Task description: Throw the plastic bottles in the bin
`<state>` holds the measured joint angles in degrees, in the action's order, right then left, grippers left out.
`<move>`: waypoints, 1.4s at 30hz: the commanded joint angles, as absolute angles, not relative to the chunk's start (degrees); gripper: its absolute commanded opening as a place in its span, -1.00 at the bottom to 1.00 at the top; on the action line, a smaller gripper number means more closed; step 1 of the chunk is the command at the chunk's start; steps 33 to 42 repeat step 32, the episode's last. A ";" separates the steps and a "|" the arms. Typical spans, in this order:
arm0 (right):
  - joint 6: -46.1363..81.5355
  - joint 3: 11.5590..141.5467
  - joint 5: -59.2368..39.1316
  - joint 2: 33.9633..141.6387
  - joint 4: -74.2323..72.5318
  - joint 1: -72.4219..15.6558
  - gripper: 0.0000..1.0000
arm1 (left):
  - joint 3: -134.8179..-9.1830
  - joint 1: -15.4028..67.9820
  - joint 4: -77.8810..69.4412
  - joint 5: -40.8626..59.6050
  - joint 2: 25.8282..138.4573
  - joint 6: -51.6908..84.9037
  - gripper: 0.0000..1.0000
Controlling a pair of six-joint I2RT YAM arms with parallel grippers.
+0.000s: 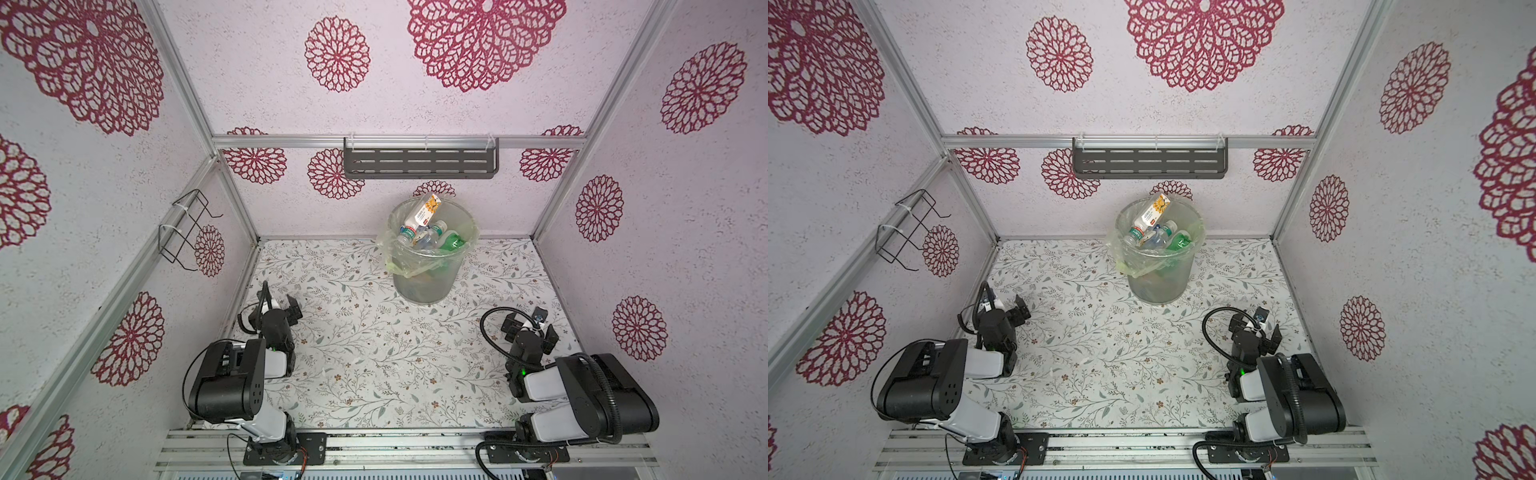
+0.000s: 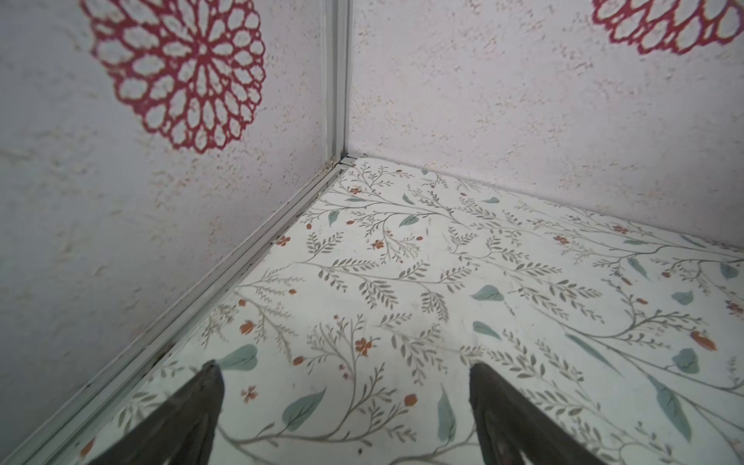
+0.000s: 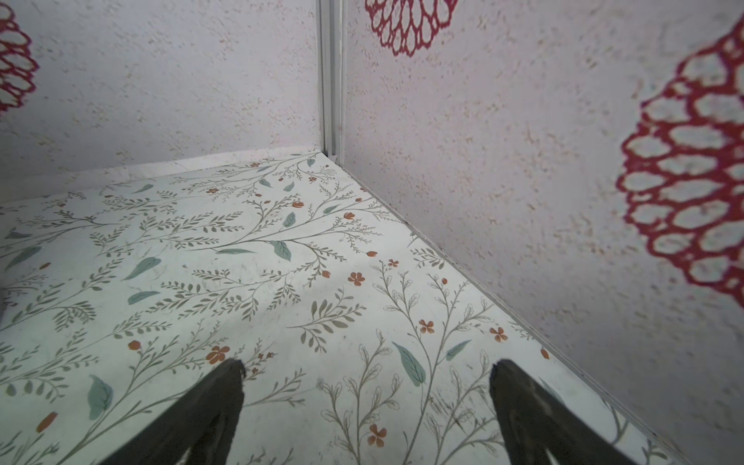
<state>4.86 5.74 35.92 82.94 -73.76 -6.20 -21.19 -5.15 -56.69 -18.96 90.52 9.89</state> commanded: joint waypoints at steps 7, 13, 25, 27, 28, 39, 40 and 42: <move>2.62 9.56 19.77 87.19 -76.89 -3.04 0.98 | -23.70 -7.30 -52.13 -11.26 89.40 7.92 0.95; 3.10 13.51 21.23 88.23 -71.48 -2.64 0.98 | -23.55 -7.72 -52.43 -10.48 89.34 8.10 0.95; 2.64 13.98 20.88 88.13 -70.25 -2.99 0.98 | -23.53 -7.77 -52.46 -10.19 89.38 8.09 0.95; 2.64 14.42 20.70 88.24 -69.50 -2.98 0.98 | -23.58 -7.76 -52.45 -10.18 89.40 8.11 0.95; 2.64 14.30 20.74 88.24 -69.70 -2.92 0.98 | -23.53 -7.80 -52.46 -10.13 89.38 8.13 0.95; 2.55 13.97 20.79 88.06 -70.23 -2.99 0.98 | -23.53 -7.75 -52.47 -10.18 89.38 8.09 0.95; 2.55 13.97 20.79 88.06 -70.23 -2.99 0.98 | -23.53 -7.75 -52.47 -10.18 89.38 8.09 0.95; 2.55 13.97 20.79 88.06 -70.23 -2.99 0.98 | -23.53 -7.75 -52.47 -10.18 89.38 8.09 0.95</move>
